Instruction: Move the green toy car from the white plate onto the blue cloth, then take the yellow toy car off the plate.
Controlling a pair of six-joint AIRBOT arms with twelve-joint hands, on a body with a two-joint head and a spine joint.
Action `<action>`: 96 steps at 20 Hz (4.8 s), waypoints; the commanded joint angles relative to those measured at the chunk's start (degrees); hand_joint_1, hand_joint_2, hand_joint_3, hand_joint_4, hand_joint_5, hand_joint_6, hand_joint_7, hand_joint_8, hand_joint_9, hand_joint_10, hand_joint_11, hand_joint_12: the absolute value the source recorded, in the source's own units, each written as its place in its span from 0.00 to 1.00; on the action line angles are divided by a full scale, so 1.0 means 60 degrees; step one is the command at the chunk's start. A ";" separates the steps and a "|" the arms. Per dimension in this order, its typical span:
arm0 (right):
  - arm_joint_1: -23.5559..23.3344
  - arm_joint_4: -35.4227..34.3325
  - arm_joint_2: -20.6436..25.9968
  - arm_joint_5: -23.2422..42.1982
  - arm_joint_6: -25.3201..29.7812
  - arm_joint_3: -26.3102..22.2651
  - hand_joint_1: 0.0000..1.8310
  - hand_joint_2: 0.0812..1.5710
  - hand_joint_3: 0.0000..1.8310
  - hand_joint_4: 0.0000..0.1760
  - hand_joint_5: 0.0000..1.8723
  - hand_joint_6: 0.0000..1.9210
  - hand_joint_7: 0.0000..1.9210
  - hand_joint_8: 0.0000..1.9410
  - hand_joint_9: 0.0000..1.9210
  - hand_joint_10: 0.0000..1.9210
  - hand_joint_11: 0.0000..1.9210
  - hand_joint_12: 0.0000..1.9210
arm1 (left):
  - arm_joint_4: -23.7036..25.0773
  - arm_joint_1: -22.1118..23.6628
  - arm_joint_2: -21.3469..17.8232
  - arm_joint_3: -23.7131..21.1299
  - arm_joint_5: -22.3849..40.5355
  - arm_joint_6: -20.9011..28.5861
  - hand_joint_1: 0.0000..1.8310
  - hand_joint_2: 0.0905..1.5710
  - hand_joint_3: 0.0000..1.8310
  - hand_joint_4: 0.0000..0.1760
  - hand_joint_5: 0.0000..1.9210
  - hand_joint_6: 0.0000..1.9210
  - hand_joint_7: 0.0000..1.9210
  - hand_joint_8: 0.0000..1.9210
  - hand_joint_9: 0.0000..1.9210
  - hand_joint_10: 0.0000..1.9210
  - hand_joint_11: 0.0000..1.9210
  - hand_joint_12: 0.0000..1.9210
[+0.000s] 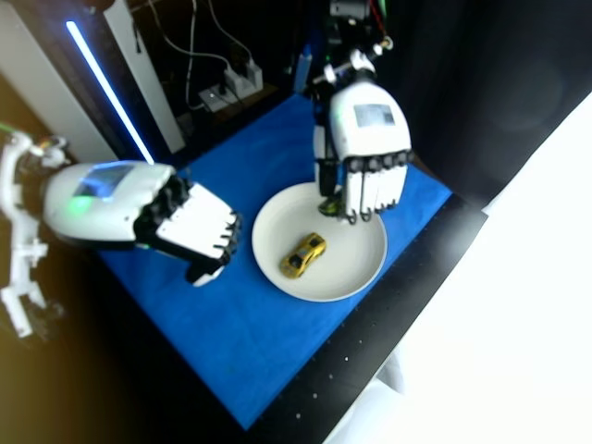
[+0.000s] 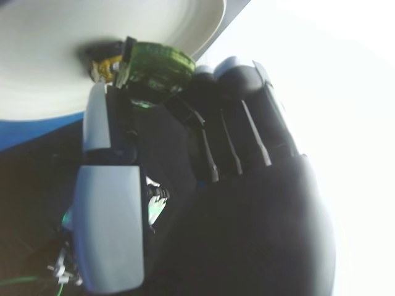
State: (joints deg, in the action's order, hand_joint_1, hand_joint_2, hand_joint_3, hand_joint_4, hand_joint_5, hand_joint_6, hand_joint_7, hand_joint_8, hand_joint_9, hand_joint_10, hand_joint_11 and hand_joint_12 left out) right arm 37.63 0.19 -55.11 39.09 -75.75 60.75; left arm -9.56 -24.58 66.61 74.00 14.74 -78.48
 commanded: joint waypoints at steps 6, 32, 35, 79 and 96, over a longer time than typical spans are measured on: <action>-0.0112 -0.0110 0.0010 0.1129 -0.0072 -0.0002 0.66 0.74 0.00 0.00 0.41 0.62 0.49 0.61 0.37 0.61 0.24 0.89 | 0.0696 -0.0188 -0.1339 -0.1593 0.2195 -0.0020 0.74 0.75 0.00 0.00 0.41 0.61 0.43 0.69 0.39 0.78 0.32 0.93; -0.0094 -0.0387 0.0000 0.0732 -0.0073 0.0097 0.68 0.69 0.00 0.00 0.38 0.34 0.39 0.48 0.34 0.66 0.25 0.93 | 0.1486 -0.3692 -0.3609 -0.4690 0.3092 0.1664 0.28 0.60 0.00 0.47 0.11 0.01 0.11 0.00 0.06 0.15 0.00 0.58; -0.0094 -0.0389 0.0000 0.0732 -0.0073 0.0097 0.67 0.68 0.00 0.00 0.46 0.05 0.41 0.28 0.35 0.58 0.26 0.88 | 0.1445 -0.3700 -0.3677 -0.4643 0.3357 0.1857 0.23 0.57 0.00 0.50 0.11 0.00 0.11 0.00 0.11 0.04 0.00 0.56; -0.2115 -0.0636 -0.3463 -0.2716 -0.0071 0.3328 0.46 0.61 0.00 0.00 0.36 0.00 0.37 0.05 0.24 0.39 0.08 0.85 | -0.2128 -0.3791 -0.2947 -0.3771 0.8933 0.0379 0.38 0.66 0.00 0.32 0.38 0.00 0.38 0.01 0.32 0.11 0.06 0.70; -0.2018 -0.0441 -0.4301 -0.3436 -0.0073 0.3930 0.40 0.60 0.00 0.00 0.32 0.00 0.26 0.34 0.18 0.55 0.12 0.92 | -0.2057 -0.3787 -0.2904 -0.3794 0.8931 0.0383 0.41 0.67 0.00 0.16 0.39 0.00 0.39 0.01 0.32 0.14 0.09 0.70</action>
State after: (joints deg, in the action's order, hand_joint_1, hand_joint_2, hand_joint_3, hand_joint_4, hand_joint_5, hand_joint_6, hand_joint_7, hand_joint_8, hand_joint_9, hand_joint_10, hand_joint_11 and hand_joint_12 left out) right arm 25.98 -2.72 -81.01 12.47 -75.92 84.31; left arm -23.42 -47.55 49.08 51.33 61.17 -76.36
